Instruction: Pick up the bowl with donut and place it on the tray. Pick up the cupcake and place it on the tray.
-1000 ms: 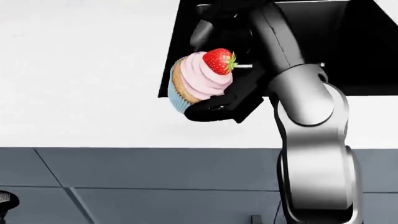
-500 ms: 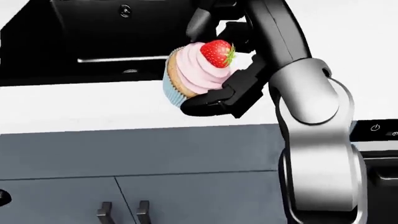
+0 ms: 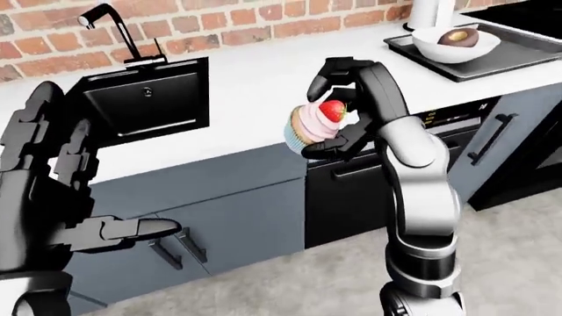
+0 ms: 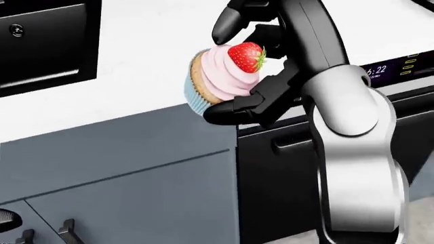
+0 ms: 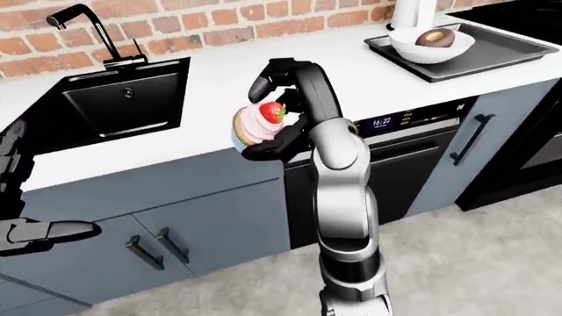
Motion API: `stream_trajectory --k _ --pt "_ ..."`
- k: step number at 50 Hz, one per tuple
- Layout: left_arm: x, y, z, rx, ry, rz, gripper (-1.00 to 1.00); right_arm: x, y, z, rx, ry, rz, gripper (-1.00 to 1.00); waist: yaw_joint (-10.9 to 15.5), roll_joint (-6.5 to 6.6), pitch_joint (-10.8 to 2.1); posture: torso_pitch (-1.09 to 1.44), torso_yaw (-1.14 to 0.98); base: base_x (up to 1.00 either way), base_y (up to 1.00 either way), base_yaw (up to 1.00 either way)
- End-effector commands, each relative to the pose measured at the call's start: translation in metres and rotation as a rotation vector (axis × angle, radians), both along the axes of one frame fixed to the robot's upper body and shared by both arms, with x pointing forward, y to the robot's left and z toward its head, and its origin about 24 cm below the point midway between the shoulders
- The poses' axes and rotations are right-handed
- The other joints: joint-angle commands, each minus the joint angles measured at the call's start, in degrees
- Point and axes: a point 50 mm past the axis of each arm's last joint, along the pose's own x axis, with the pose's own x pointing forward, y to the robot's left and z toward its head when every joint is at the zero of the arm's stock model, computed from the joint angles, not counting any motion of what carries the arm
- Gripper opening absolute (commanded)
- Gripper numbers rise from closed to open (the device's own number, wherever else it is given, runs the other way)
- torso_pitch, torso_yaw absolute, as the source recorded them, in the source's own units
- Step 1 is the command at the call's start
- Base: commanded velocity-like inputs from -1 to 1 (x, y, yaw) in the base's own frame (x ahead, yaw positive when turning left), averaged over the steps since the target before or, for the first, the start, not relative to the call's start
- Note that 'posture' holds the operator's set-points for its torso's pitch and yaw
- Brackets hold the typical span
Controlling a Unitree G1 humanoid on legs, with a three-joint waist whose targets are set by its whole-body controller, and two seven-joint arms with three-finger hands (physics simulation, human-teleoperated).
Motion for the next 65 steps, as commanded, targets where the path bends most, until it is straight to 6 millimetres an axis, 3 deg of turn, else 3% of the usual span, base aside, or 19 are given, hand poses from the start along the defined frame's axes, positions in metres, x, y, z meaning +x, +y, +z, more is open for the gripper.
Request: stream_trajectory --k 1,12,15,23,26,27,30,33,35,40,44,48,49,52,56,58,60,61,65 --pt "-0.0026 0.0007 0.0056 0.018 -0.043 0.012 1.0 -0.0074 0.0027 0.0167 0.0 -0.093 0.011 -1.0 0.1 0.45 -0.71 0.0 0.0 0.0 -0.89 0.0" --pt "-0.0014 -0.0005 0.0033 0.016 -0.04 0.009 1.0 -0.0051 0.0037 0.0141 -0.004 -0.091 0.013 -1.0 1.42 -8.04 1.08 0.0 0.0 0.0 -1.0 0.0" --pt "-0.0019 0.0001 0.0048 0.017 -0.042 0.01 1.0 -0.0052 0.0035 0.0149 -0.007 -0.094 0.013 -1.0 1.3 -12.91 -0.36 0.0 0.0 0.0 -1.0 0.0" --pt "-0.0021 0.0 0.0048 0.019 -0.043 0.01 1.0 -0.0051 0.0036 0.0148 -0.013 -0.096 0.013 -1.0 0.24 -8.32 1.85 0.0 0.0 0.01 -1.0 0.0" --pt "-0.0025 0.0004 0.0057 0.02 -0.044 0.01 1.0 -0.0052 0.0044 0.0148 -0.015 -0.097 0.017 -1.0 2.69 -2.9 1.47 0.0 0.0 0.16 -1.0 0.0" --pt "-0.0027 0.0006 0.0063 0.02 -0.045 0.011 1.0 -0.0048 0.0044 0.0148 -0.014 -0.098 0.017 -1.0 2.07 -5.24 2.83 0.0 0.0 0.2 -0.98 0.0" --pt "-0.0031 0.0008 0.007 0.02 -0.045 0.011 1.0 -0.0054 0.0053 0.0165 -0.015 -0.1 0.019 -1.0 2.72 -4.61 0.03 0.0 0.0 0.2 -0.76 0.0" --pt "-0.0035 0.001 0.0069 0.02 -0.045 0.012 1.0 -0.0047 0.0056 0.0153 -0.015 -0.1 0.021 -1.0 2.25 -12.6 0.07 0.0 0.0 0.13 -0.44 0.0" --pt "-0.0038 0.0014 0.0072 0.019 -0.046 0.013 1.0 -0.0052 0.0056 0.016 -0.012 -0.103 0.019 -1.0 1.51 -10.75 1.22 0.0 0.0 0.02 -0.09 0.0" --pt "-0.0041 0.0011 0.008 0.021 -0.048 0.012 1.0 -0.0062 0.0054 0.0156 -0.008 -0.097 0.017 -1.0 0.21 -10.1 0.62 0.0 0.0 0.0 -0.12 0.0" --pt "-0.0043 0.001 0.0069 0.022 -0.047 0.013 1.0 -0.0048 0.0055 0.0132 -0.009 -0.094 0.02 -1.0 -0.6 -5.73 3.49 0.0 0.0 0.0 -0.93 0.0" --pt "-0.0038 0.0011 0.0048 0.022 -0.046 0.013 1.0 -0.0044 0.0055 0.0123 -0.01 -0.093 0.02 -1.0 -0.28 -1.75 2.14 0.0 0.0 0.0 -1.0 0.0" --pt "-0.0038 0.0011 0.0043 0.022 -0.045 0.013 1.0 -0.0033 0.0054 0.0114 -0.011 -0.093 0.02 -1.0 0.28 -4.01 2.81 0.0 0.0 0.0 -1.0 0.0" --pt "-0.0043 0.0022 0.0039 0.021 -0.045 0.015 1.0 -0.0039 0.0058 0.012 -0.012 -0.094 0.021 -1.0 0.49 -3.47 0.51 0.0 0.0 0.0 -1.0 0.0" --pt "-0.0047 0.0019 0.0043 0.022 -0.045 0.014 1.0 -0.0049 0.006 0.0119 -0.011 -0.094 0.022 -1.0 1.31 -5.36 1.37 0.0 0.0 0.0 -1.0 0.0" --pt "-0.005 0.0021 0.0052 0.022 -0.046 0.015 1.0 -0.005 0.0055 0.0126 -0.011 -0.095 0.021 -1.0 1.35 -7.73 1.25 0.0 0.0 0.0 -1.0 0.0" --pt "-0.0049 0.0016 0.0059 0.023 -0.046 0.013 1.0 -0.0049 0.0052 0.0135 -0.011 -0.097 0.02 -1.0 0.98 -13.57 -0.79 0.0 0.0 0.0 -1.0 0.0" --pt "-0.005 0.0014 0.0061 0.024 -0.047 0.013 1.0 -0.0056 0.0052 0.0148 -0.009 -0.101 0.019 -1.0 0.41 -10.74 0.65 0.0 0.0 0.0 -0.62 0.0" --pt "-0.0056 0.0019 0.0072 0.024 -0.047 0.015 1.0 -0.0036 0.0037 0.0171 -0.01 -0.122 0.008 -1.0 -0.17 -11.18 0.33 0.0 0.0 0.0 -0.04 0.0"
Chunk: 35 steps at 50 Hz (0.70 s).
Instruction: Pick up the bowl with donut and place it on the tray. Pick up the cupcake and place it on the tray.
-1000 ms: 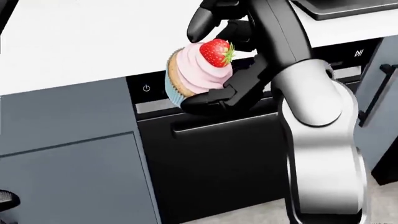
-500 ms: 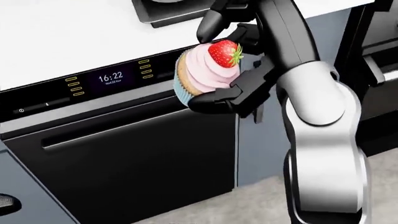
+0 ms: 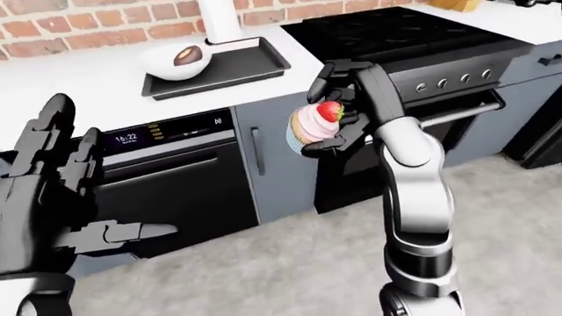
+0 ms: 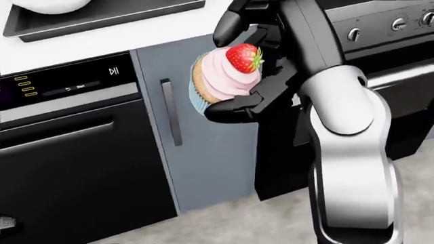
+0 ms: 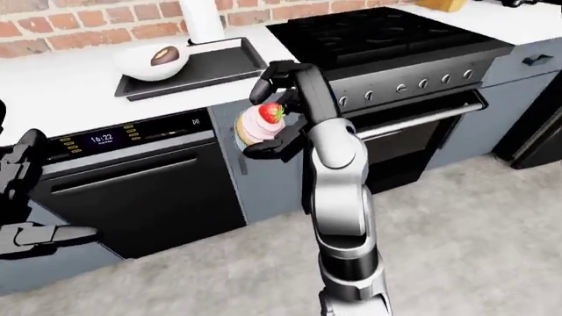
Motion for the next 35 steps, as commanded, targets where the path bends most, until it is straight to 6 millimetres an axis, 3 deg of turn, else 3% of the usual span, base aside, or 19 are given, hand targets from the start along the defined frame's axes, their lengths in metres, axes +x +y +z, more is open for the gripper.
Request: stream_trajectory --k 1,3,4,5,8,13,15,16,17,18,19,21,22,24,25,27,31,34,35 --pt "-0.0064 -0.0004 0.0149 0.033 -0.104 0.018 1.0 -0.007 0.0043 0.0196 0.009 -0.117 0.023 -1.0 0.38 0.23 -1.87 0.0 0.0 0.0 0.41 0.0" --pt "-0.0065 -0.0002 0.0144 0.032 -0.103 0.018 1.0 -0.0077 0.0045 0.0206 0.014 -0.117 0.02 -1.0 0.28 0.52 -0.64 0.0 0.0 0.0 0.79 0.0" --pt "-0.0065 -0.0002 0.0141 0.032 -0.103 0.018 1.0 -0.0081 0.0049 0.0203 0.016 -0.113 0.021 -1.0 1.58 2.06 -0.18 0.0 0.0 0.0 0.0 1.0" --pt "-0.0065 -0.0001 0.014 0.032 -0.103 0.018 1.0 -0.0081 0.0052 0.0198 0.016 -0.111 0.023 -1.0 1.26 2.36 -0.34 0.0 0.0 0.0 0.0 1.0" --pt "-0.0065 0.0001 0.0145 0.029 -0.104 0.018 1.0 -0.0078 0.0057 0.0189 0.018 -0.105 0.026 -1.0 1.63 1.65 -0.28 0.0 0.0 0.0 0.0 1.0" --pt "-0.0064 -0.0002 0.0141 0.029 -0.103 0.018 1.0 -0.0081 0.0049 0.0172 0.017 -0.101 0.025 -1.0 2.32 2.48 0.21 0.0 0.0 0.0 0.0 1.0" --pt "-0.0063 -0.0005 0.014 0.029 -0.103 0.017 1.0 -0.0079 0.0048 0.0166 0.018 -0.101 0.026 -1.0 2.62 3.2 -0.25 0.0 0.0 0.0 0.0 1.0" --pt "-0.0061 -0.0007 0.014 0.03 -0.103 0.017 1.0 -0.0081 0.0049 0.0168 0.018 -0.102 0.026 -1.0 2.49 4.24 -0.75 0.0 0.0 0.0 0.0 1.0" --pt "-0.006 -0.0008 0.0141 0.03 -0.103 0.017 1.0 -0.0084 0.0047 0.0173 0.019 -0.103 0.025 -1.0 2.09 4.78 -0.45 0.0 0.0 0.0 0.0 1.0" --pt "-0.006 -0.0007 0.0141 0.031 -0.103 0.017 1.0 -0.0085 0.0044 0.0178 0.015 -0.105 0.023 -1.0 2.08 2.6 1.02 0.0 0.0 0.0 0.0 1.0" --pt "-0.006 -0.0007 0.0142 0.03 -0.103 0.017 1.0 -0.0085 0.0044 0.0179 0.013 -0.105 0.022 -1.0 2.29 2.93 0.51 0.0 0.0 0.0 0.0 1.0" --pt "-0.0059 -0.0008 0.0141 0.031 -0.103 0.017 1.0 -0.0094 0.0049 0.0191 0.022 -0.108 0.029 -1.0 -0.28 2.41 1.47 0.0 0.0 0.0 0.0 0.0" --pt "-0.0058 -0.0008 0.014 0.03 -0.103 0.016 1.0 -0.0086 0.0048 0.0187 0.024 -0.109 0.03 -1.0 -0.5 1.33 2.11 0.0 0.0 0.0 0.0 0.0" --pt "-0.0059 -0.0003 0.0143 0.029 -0.103 0.018 1.0 -0.0092 0.0047 0.0202 0.028 -0.114 0.03 -1.0 -1.36 -2.59 2.16 0.0 0.0 0.0 0.0 0.0" --pt "-0.0059 -0.0002 0.0143 0.03 -0.103 0.018 1.0 -0.0097 0.0047 0.0208 0.029 -0.114 0.03 -1.0 -0.6 -1.16 1.88 0.0 0.0 0.0 0.0 0.0" --pt "-0.0058 0.0 0.0145 0.03 -0.103 0.019 1.0 -0.0109 0.0041 0.0225 0.026 -0.121 0.03 -1.0 -0.44 0.21 -0.25 0.0 0.0 0.0 0.0 0.0" --pt "-0.0054 -0.0008 0.015 0.03 -0.103 0.017 1.0 -0.0103 0.0026 0.0228 0.024 -0.121 0.025 -1.0 -0.01 2.34 -0.45 0.0 0.0 0.0 0.0 0.0" --pt "-0.0054 -0.0014 0.0159 0.031 -0.104 0.015 1.0 -0.0112 0.0025 0.0237 0.018 -0.119 0.023 -1.0 0.26 3.22 -0.23 0.0 0.0 0.02 0.0 0.0" --pt "-0.0055 -0.0014 0.0164 0.031 -0.104 0.016 1.0 -0.0118 0.0026 0.0246 0.018 -0.121 0.022 -1.0 0.38 3.37 -1.0 0.0 0.0 0.16 0.0 0.0"
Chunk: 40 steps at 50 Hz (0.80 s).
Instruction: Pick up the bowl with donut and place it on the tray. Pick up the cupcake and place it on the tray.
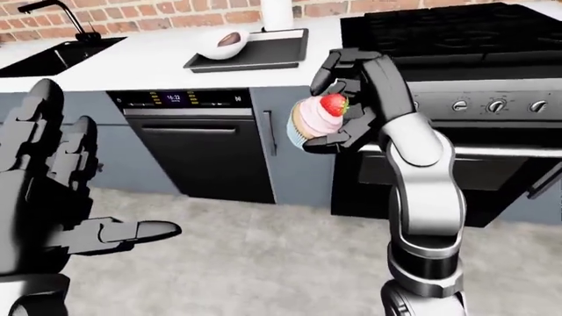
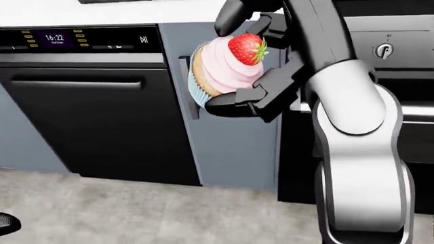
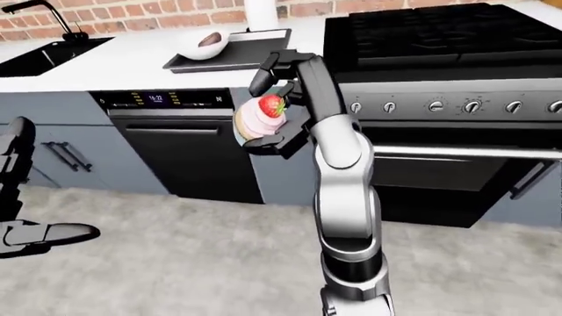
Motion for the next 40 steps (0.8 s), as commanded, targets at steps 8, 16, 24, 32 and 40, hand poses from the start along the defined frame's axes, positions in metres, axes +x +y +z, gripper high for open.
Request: stream_trajectory --k 8,16,24,32,40 --pt "-0.0024 0.0028 0.0066 0.01 -0.041 0.024 1.0 -0.0055 0.0044 0.0153 -0.009 -0.071 0.02 -1.0 0.29 4.77 0.75 0.0 0.0 0.34 0.0 0.0" --pt "-0.0022 0.0029 0.0054 0.009 -0.041 0.025 1.0 -0.0054 0.0042 0.0141 -0.011 -0.07 0.021 -1.0 0.52 2.68 -0.76 0.0 0.0 0.49 0.0 0.0" --pt "-0.0023 0.003 0.0052 0.01 -0.041 0.025 1.0 -0.0053 0.0043 0.0138 -0.013 -0.071 0.022 -1.0 2.52 -2.33 -1.87 0.0 0.0 0.51 0.0 0.0" --pt "-0.0026 0.0036 0.0045 0.01 -0.041 0.026 1.0 -0.0058 0.0043 0.0141 -0.013 -0.072 0.021 -1.0 0.75 -2.48 -0.56 0.0 0.0 0.51 0.0 0.0" --pt "-0.0038 0.0035 0.0067 0.011 -0.044 0.026 1.0 -0.007 0.0039 0.0166 -0.012 -0.079 0.022 -1.0 0.52 3.3 -2.67 0.0 0.0 0.25 0.0 0.0"
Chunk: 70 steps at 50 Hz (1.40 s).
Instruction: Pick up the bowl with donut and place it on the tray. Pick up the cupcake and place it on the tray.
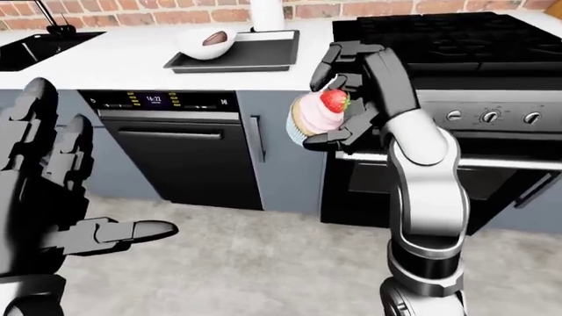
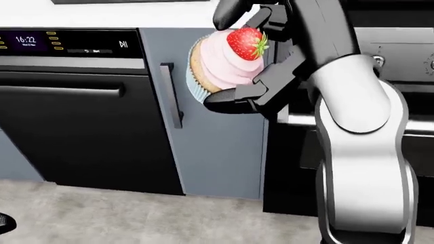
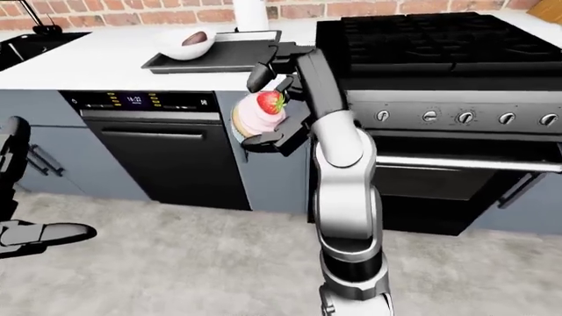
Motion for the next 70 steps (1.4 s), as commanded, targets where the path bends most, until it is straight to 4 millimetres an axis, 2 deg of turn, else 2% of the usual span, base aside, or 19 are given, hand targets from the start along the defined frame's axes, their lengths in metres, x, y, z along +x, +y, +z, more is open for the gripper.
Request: stream_trajectory --k 1,3,9,11,14,24,29,30,32,36,39,42,51,52,56,60,61,64,70 --pt "-0.003 0.001 0.006 0.01 -0.038 0.017 1.0 -0.004 0.003 0.009 -0.004 -0.046 0.015 -1.0 -0.29 0.54 -2.67 0.0 0.0 0.08 0.0 0.0" --pt "-0.003 0.002 0.007 0.01 -0.04 0.018 1.0 -0.005 0.003 0.01 -0.003 -0.047 0.015 -1.0 0.26 0.97 -0.3 0.0 0.0 0.08 0.0 0.0" --pt "-0.005 0.004 0.012 0.012 -0.046 0.022 1.0 -0.008 0.003 0.018 -0.004 -0.06 0.016 -1.0 0.84 -1.32 -1.15 0.0 0.0 0.08 0.0 0.0" --pt "-0.006 0.004 0.013 0.011 -0.049 0.024 1.0 -0.008 0.004 0.021 -0.005 -0.063 0.017 -1.0 1.0 -2.49 -1.52 0.0 0.0 0.17 0.0 0.0" --pt "-0.006 0.005 0.013 0.012 -0.05 0.025 1.0 -0.009 0.004 0.023 -0.007 -0.068 0.018 -1.0 1.23 -6.38 -0.92 0.0 0.0 0.3 0.0 0.0" --pt "-0.007 0.007 0.013 0.011 -0.053 0.029 1.0 -0.01 0.005 0.023 -0.012 -0.076 0.023 -1.0 0.21 -3.58 0.08 0.0 0.0 0.32 0.0 0.0" --pt "-0.009 0.008 0.015 0.01 -0.056 0.032 1.0 -0.011 0.005 0.022 -0.016 -0.076 0.022 -1.0 -0.65 2.18 -1.25 0.0 0.0 0.31 0.03 0.0" --pt "-0.009 0.008 0.015 0.01 -0.056 0.032 1.0 -0.011 0.005 0.022 -0.017 -0.076 0.021 -1.0 -0.35 0.63 -1.14 0.0 0.0 0.3 0.16 0.0" --pt "-0.009 0.008 0.016 0.01 -0.057 0.033 1.0 -0.01 0.005 0.022 -0.018 -0.077 0.02 -1.0 0.09 0.95 0.08 0.0 0.0 0.3 0.23 0.0" --pt "-0.013 0.011 0.021 0.01 -0.066 0.037 1.0 -0.013 0.004 0.027 -0.011 -0.088 0.021 -1.0 0.79 -1.47 -0.41 0.0 0.0 0.19 0.28 0.0" --pt "-0.014 0.011 0.022 0.01 -0.067 0.038 1.0 -0.014 0.004 0.029 -0.002 -0.091 0.024 -1.0 1.24 -4.74 -0.16 0.0 0.0 0.03 0.18 0.0" --pt "-0.015 0.012 0.024 0.01 -0.069 0.039 1.0 -0.014 0.004 0.031 0.008 -0.097 0.022 -1.0 1.53 -2.85 -0.51 0.0 0.0 0.0 0.0 0.0" --pt "-0.015 0.012 0.023 0.009 -0.069 0.041 1.0 -0.015 0.006 0.03 -0.002 -0.099 0.025 -1.0 0.88 -3.36 0.07 0.0 0.0 0.0 0.0 0.0" --pt "-0.016 0.012 0.023 0.009 -0.069 0.041 1.0 -0.014 0.005 0.03 -0.005 -0.099 0.024 -1.0 0.69 -3.22 -1.16 0.0 0.0 0.0 0.3 0.0" --pt "-0.015 0.012 0.022 0.008 -0.068 0.041 1.0 -0.014 0.005 0.028 -0.004 -0.096 0.024 -1.0 2.79 -6.46 0.01 0.0 0.0 0.0 0.68 0.25" --pt "-0.015 0.013 0.02 0.007 -0.066 0.043 1.0 -0.013 0.004 0.029 0.0 -0.099 0.02 -1.0 -0.05 1.06 1.41 0.0 0.0 0.0 0.1 0.75" --pt "-0.015 0.013 0.02 0.006 -0.066 0.044 1.0 -0.014 0.004 0.029 0.003 -0.1 0.02 -1.0 1.03 1.36 1.31 0.0 0.0 0.0 0.0 0.0" --pt "-0.015 0.013 0.021 0.007 -0.067 0.043 1.0 -0.014 0.004 0.031 0.013 -0.102 0.021 -1.0 0.57 0.85 0.91 0.0 0.0 0.0 0.0 0.0" --pt "-0.015 0.012 0.022 0.006 -0.068 0.042 1.0 -0.014 0.004 0.032 0.012 -0.108 0.02 -1.0 0.14 -2.73 1.63 0.0 0.0 0.0 0.0 0.0"
